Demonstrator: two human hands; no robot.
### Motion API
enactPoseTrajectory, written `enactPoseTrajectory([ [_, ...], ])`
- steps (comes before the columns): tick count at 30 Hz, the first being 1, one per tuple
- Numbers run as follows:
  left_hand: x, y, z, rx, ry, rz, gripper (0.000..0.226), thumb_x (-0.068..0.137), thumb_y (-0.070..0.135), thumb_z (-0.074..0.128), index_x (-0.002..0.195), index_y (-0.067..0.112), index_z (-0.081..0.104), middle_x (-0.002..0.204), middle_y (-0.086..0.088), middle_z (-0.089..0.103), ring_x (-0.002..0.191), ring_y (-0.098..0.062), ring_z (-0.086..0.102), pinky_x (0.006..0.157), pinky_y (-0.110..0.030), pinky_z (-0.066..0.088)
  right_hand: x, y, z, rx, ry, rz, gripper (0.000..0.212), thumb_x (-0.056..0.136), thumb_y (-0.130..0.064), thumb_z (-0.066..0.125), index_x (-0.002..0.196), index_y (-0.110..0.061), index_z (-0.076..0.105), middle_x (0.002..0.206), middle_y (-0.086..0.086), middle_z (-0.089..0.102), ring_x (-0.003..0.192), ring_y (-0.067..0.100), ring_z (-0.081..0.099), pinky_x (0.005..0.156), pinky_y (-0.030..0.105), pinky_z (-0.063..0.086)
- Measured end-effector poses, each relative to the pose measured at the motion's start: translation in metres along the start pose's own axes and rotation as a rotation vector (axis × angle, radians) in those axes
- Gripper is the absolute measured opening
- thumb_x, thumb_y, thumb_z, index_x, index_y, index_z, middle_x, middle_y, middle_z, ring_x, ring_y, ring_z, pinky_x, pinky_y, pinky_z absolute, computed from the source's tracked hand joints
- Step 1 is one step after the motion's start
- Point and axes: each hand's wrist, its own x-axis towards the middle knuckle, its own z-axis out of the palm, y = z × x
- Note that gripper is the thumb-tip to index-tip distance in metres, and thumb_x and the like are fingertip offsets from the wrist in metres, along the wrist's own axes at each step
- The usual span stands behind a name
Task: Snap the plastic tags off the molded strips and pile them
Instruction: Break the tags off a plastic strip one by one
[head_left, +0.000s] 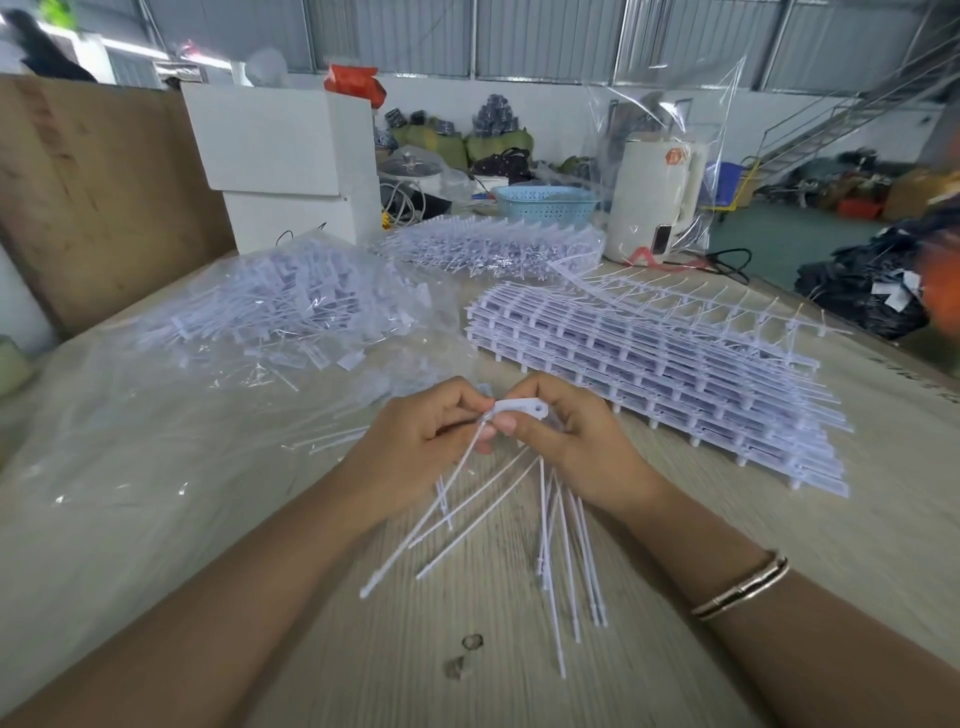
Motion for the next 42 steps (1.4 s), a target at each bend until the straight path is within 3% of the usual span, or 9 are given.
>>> enactPoseTrajectory([
  [6, -0.002, -0.002, -0.002, -0.047, -0.091, -0.034, 0.016, 0.082, 0.028, 0.060, 0.094, 0.019, 0.065, 0.088, 0.012, 0.073, 0.079, -0.008, 0.070, 0.067, -0.016, 0.050, -0.002, -0.004, -0.009, 0.052, 0.043, 0.026, 0.008, 0.086, -0.014, 0.063, 0.079, -0.017, 0.062, 0.080, 0.021, 0.063, 0.074, 0.033, 0.056, 0.072, 0.043, 0.044],
  [10, -0.001, -0.001, 0.000, 0.294, 0.061, 0.212, 0.018, 0.082, 0.008, 0.069, 0.096, 0.019, 0.069, 0.089, 0.017, 0.067, 0.084, 0.005, 0.062, 0.070, -0.005, 0.043, -0.005, -0.004, -0.014, 0.082, 0.086, 0.149, 0.016, 0.088, -0.028, 0.063, 0.072, -0.030, 0.062, 0.074, -0.007, 0.064, 0.074, 0.011, 0.057, 0.074, 0.030, 0.043],
  [13, 0.006, -0.001, 0.007, 0.495, 0.179, 0.285, 0.023, 0.080, 0.003, 0.070, 0.100, 0.013, 0.072, 0.093, 0.002, 0.055, 0.082, -0.010, 0.057, 0.068, -0.016, 0.044, 0.005, 0.008, -0.014, -0.280, 0.153, 0.221, 0.012, 0.086, -0.036, 0.063, 0.078, -0.027, 0.064, 0.080, -0.006, 0.061, 0.087, 0.017, 0.055, 0.091, 0.046, 0.038],
  [19, 0.015, 0.000, 0.028, 0.854, 0.285, 0.118, 0.043, 0.077, 0.019, 0.073, 0.116, 0.024, 0.056, 0.100, -0.003, 0.049, 0.080, -0.026, 0.058, 0.064, -0.036, 0.046, 0.013, 0.020, -0.013, -0.722, 0.265, 0.128, 0.022, 0.088, -0.039, 0.059, 0.108, -0.030, 0.064, 0.104, -0.013, 0.056, 0.106, 0.011, 0.043, 0.078, 0.029, 0.016],
  [24, 0.014, -0.002, 0.024, 0.460, 0.297, -0.018, 0.037, 0.079, 0.014, 0.073, 0.095, 0.028, 0.043, 0.083, 0.011, 0.057, 0.078, -0.007, 0.062, 0.065, -0.022, 0.048, 0.010, 0.005, -0.031, -0.671, 0.357, 0.067, 0.014, 0.093, -0.031, 0.054, 0.081, -0.024, 0.058, 0.069, -0.016, 0.054, 0.071, 0.011, 0.052, 0.076, 0.029, 0.033],
  [27, 0.008, -0.001, 0.025, 0.464, 0.199, 0.026, 0.025, 0.085, 0.011, 0.065, 0.102, 0.021, 0.049, 0.108, 0.004, 0.058, 0.098, -0.010, 0.060, 0.082, -0.026, 0.048, 0.005, -0.007, -0.051, -0.648, 0.252, 0.281, 0.043, 0.095, -0.039, 0.047, 0.062, -0.015, 0.060, 0.051, -0.002, 0.056, 0.053, 0.020, 0.053, 0.055, 0.017, 0.039],
  [30, -0.001, 0.004, 0.021, 0.720, 0.251, 0.153, 0.014, 0.091, 0.031, 0.055, 0.094, 0.017, 0.058, 0.097, 0.003, 0.058, 0.087, -0.016, 0.057, 0.076, -0.034, 0.045, 0.002, -0.014, -0.063, -0.677, -0.026, 0.599, 0.063, 0.096, -0.049, 0.035, 0.055, -0.015, 0.069, 0.055, 0.004, 0.065, 0.050, 0.013, 0.058, 0.061, 0.026, 0.045],
  [35, -0.008, 0.014, 0.026, 1.067, 0.012, -0.070, 0.089, 0.072, 0.077, -0.008, 0.085, 0.026, 0.063, 0.090, 0.007, 0.060, 0.101, -0.017, 0.052, 0.091, -0.037, 0.036, -0.004, -0.020, -0.047, -0.457, -0.316, 0.705, 0.057, 0.101, -0.032, 0.030, 0.066, -0.012, 0.070, 0.053, 0.004, 0.061, 0.039, 0.010, 0.042, 0.043, 0.017, 0.035],
  [42, -0.009, 0.011, 0.032, 1.180, -0.100, -0.040, 0.082, 0.068, 0.078, 0.014, 0.109, 0.024, 0.059, 0.106, 0.005, 0.055, 0.105, -0.016, 0.041, 0.090, -0.034, 0.030, -0.006, -0.030, -0.016, -0.296, -0.410, 0.562, 0.046, 0.097, -0.023, 0.030, 0.085, -0.005, 0.071, 0.062, 0.004, 0.066, 0.042, 0.006, 0.040, 0.042, 0.014, 0.032],
])
